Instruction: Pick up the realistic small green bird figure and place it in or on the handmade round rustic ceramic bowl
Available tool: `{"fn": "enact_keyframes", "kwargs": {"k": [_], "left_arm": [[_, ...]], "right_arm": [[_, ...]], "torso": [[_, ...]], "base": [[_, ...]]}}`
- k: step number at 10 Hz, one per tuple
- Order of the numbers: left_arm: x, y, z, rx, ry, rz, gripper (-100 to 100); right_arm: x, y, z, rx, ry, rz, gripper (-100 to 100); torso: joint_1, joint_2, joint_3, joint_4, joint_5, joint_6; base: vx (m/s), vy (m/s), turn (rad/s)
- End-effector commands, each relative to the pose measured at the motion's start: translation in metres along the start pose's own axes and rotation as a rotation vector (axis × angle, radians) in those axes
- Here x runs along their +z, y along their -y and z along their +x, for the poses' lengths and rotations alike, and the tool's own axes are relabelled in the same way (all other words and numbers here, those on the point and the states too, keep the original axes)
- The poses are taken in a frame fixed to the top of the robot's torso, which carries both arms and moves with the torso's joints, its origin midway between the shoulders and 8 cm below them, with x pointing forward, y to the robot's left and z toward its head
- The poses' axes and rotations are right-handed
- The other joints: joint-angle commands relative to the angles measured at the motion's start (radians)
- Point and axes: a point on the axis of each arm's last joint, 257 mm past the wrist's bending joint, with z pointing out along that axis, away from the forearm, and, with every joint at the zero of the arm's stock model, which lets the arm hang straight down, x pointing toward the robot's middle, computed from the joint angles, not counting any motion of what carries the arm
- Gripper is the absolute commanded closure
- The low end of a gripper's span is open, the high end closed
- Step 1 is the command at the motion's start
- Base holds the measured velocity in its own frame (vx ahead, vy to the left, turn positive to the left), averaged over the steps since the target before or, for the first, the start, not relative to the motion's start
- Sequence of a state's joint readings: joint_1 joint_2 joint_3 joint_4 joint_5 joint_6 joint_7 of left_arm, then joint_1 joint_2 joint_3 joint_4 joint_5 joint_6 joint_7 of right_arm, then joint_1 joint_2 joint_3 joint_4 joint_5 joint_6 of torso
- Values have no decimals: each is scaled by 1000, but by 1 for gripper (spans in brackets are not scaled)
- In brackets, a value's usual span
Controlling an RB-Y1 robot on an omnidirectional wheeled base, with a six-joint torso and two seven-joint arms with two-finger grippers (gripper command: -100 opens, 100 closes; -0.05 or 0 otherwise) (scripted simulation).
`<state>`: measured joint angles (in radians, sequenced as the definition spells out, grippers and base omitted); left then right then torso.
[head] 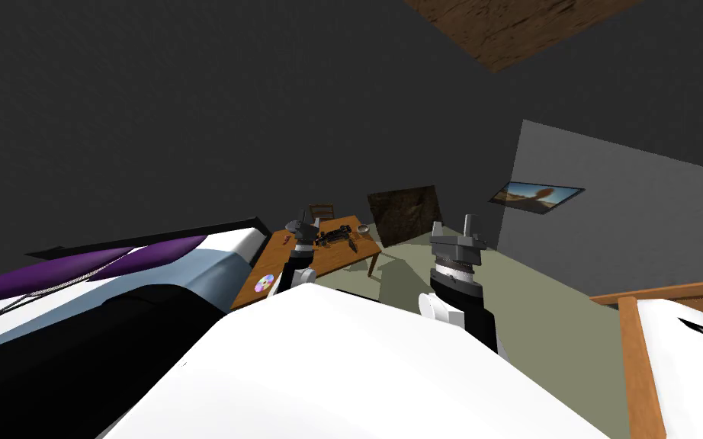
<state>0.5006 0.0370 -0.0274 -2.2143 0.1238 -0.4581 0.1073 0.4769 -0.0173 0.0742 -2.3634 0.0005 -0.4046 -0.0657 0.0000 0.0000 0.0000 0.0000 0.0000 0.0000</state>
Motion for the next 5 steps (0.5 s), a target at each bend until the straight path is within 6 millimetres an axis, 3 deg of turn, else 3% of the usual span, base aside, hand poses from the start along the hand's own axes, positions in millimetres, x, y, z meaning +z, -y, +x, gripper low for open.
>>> {"fn": "enact_keyframes", "kwargs": {"k": [1, 5], "left_arm": [[-12, -20, 3, -5, -21, -59, -100], [-46, -68, 6, -20, -55, -207, -100]], "right_arm": [[0, 0, 0, 0, 0, 0, 0], [0, 0, 0, 0, 0, 0, 0]], "torso": [[0, 0, 0, 0, 0, 0], [-13, -4, -3, -1, -3, 0]], "base": [[8, -113, -70], [55, -189, -64]]}}
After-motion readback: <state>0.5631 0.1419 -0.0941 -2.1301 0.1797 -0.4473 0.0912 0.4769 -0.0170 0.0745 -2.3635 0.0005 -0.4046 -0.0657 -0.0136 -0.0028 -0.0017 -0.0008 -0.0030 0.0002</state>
